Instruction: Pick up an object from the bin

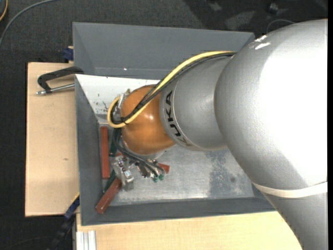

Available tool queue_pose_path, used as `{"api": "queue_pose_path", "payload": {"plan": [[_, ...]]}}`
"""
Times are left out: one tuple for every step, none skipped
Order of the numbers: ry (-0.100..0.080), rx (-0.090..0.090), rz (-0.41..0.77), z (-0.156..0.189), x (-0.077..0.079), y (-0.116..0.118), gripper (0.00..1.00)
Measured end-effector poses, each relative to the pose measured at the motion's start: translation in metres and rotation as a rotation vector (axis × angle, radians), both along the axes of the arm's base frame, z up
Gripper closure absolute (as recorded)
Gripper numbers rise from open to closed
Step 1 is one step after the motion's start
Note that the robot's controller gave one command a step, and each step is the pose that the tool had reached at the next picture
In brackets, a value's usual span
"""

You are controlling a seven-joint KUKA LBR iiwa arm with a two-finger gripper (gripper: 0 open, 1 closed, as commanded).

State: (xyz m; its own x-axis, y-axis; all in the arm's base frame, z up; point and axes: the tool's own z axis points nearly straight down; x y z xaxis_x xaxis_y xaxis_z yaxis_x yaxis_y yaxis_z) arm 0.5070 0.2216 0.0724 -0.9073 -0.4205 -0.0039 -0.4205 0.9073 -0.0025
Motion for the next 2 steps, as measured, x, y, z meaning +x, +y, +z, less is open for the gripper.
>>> {"api": "queue_pose_path", "payload": {"plan": [[-0.007, 0.004, 0.323, 0.115, 0.004, -0.009, 1.00], [-0.014, 0.004, 0.328, 0.330, 0.021, -0.029, 1.00]]}}
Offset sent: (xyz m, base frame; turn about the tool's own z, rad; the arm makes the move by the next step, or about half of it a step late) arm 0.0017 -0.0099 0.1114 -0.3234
